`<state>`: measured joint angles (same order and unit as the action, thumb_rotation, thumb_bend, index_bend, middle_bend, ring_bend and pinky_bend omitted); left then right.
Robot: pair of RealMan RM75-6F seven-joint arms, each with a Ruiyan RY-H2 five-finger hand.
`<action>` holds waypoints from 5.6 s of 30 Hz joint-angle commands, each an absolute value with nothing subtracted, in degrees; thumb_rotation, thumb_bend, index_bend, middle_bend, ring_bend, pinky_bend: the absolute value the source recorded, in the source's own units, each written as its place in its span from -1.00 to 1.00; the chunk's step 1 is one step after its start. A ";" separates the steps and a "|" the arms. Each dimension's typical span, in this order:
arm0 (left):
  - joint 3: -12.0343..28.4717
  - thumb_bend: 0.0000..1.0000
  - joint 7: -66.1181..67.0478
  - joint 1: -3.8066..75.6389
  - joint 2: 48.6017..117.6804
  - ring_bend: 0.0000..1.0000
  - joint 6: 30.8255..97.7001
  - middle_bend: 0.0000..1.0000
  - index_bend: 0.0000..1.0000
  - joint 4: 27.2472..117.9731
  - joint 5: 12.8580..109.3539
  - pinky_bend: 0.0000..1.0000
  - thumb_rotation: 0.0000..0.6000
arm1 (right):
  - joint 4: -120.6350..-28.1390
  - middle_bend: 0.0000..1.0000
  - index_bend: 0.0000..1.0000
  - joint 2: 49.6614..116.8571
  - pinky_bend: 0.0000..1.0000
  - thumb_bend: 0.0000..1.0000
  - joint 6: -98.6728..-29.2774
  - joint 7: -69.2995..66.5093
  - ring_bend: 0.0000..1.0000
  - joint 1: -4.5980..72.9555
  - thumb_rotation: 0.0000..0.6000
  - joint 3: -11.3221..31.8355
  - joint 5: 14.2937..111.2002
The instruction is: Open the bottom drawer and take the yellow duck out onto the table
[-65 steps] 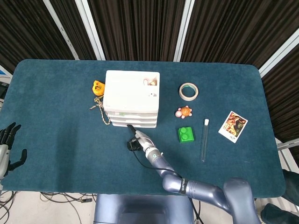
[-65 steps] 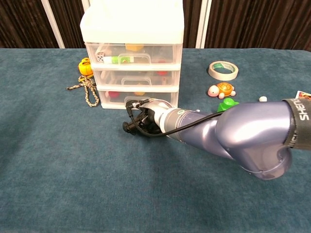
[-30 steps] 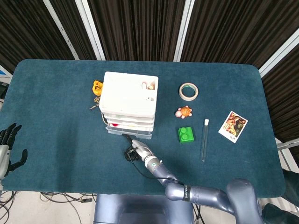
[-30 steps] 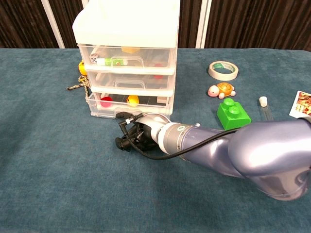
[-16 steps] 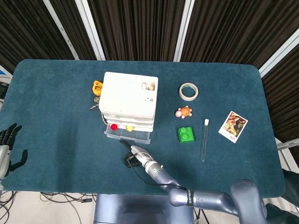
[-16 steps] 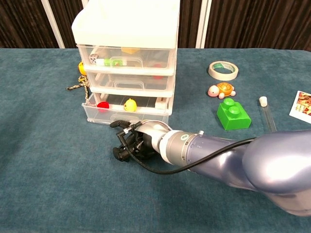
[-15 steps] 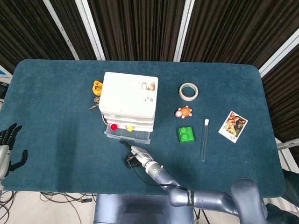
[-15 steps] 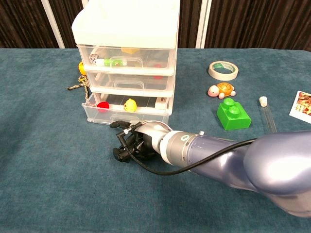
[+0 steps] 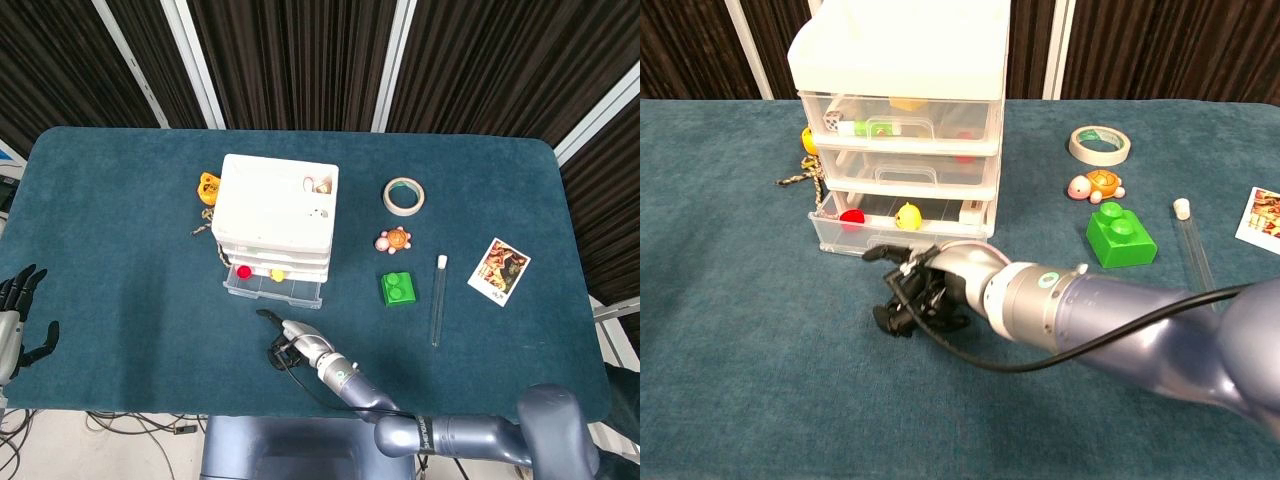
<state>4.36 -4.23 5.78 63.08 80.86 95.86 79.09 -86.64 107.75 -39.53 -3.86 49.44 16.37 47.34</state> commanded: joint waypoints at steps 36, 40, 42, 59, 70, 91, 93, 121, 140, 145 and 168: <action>4.37 -0.05 -4.49 5.77 62.89 -1.00 80.81 -1.00 -0.89 96.18 79.07 -1.00 1.00 | -90.83 0.70 -0.97 104.29 1.00 0.25 -49.55 17.87 0.93 58.60 1.00 17.70 28.49; 4.42 -0.05 -4.57 5.75 62.86 -1.00 80.86 -1.00 -0.89 96.19 79.01 -1.00 1.00 | -89.83 0.71 -0.96 104.66 1.00 0.25 -49.39 19.15 0.95 60.00 1.00 18.04 26.23; 4.40 -0.05 -4.58 5.76 62.85 -1.00 80.84 -1.00 -0.89 96.19 79.05 -1.00 1.00 | -89.68 0.72 -0.95 104.75 1.00 0.25 -49.38 19.61 0.96 60.51 1.00 18.13 25.39; 4.38 -0.05 -4.64 5.77 62.84 -1.00 80.80 -1.00 -0.89 96.18 79.04 -1.00 1.00 | -90.32 0.74 -0.67 104.02 1.00 0.25 -48.18 21.43 0.97 62.46 1.00 17.09 22.55; 4.39 -0.05 -4.74 5.78 62.79 -1.00 80.75 -1.00 -0.89 96.21 79.00 -1.00 1.00 | -93.55 0.74 -0.64 101.90 1.00 0.25 -47.78 22.04 0.97 62.95 1.00 15.78 22.47; 4.49 -0.05 -4.71 5.73 62.80 -1.00 80.87 -1.00 -0.88 96.12 78.83 -1.00 1.00 | -99.00 0.80 -0.82 97.25 1.00 0.15 -47.79 19.65 0.99 63.22 1.00 14.66 24.52; 4.51 -0.05 -4.72 5.72 62.80 -1.00 80.89 -1.00 -0.88 96.13 78.81 -1.00 1.00 | -99.89 0.81 -0.85 96.69 1.00 0.10 -48.61 19.88 1.00 63.15 1.00 14.42 25.02; 4.52 -0.05 -4.60 5.70 62.81 -1.00 80.90 -1.00 -0.88 96.25 78.75 -1.00 1.00 | -85.44 1.00 -0.48 101.75 1.00 -0.37 -58.53 31.64 1.00 67.05 1.00 11.60 42.86; 4.48 -0.05 -4.82 5.84 62.72 -1.00 80.46 -1.00 -0.88 96.57 78.65 -1.00 1.00 | -73.11 1.00 -0.40 108.88 1.00 -0.42 -52.69 36.73 1.00 68.58 1.00 9.63 47.90; 4.31 -0.05 -4.70 5.93 62.66 -1.00 80.07 -1.00 -0.88 96.78 78.61 -1.00 1.00 | -70.38 1.00 -0.37 110.25 1.00 -0.42 -52.08 37.56 1.00 68.62 1.00 9.83 48.72; 4.34 -0.04 -4.96 5.91 62.55 -1.00 80.14 -1.00 -0.88 96.88 78.58 -1.00 1.00 | -62.99 1.00 -0.25 113.71 1.00 -0.30 -47.67 40.03 1.00 69.15 1.00 11.82 49.19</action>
<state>4.34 -4.96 5.91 62.55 80.14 96.88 78.58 -63.12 113.62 -47.73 39.99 69.16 11.74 49.13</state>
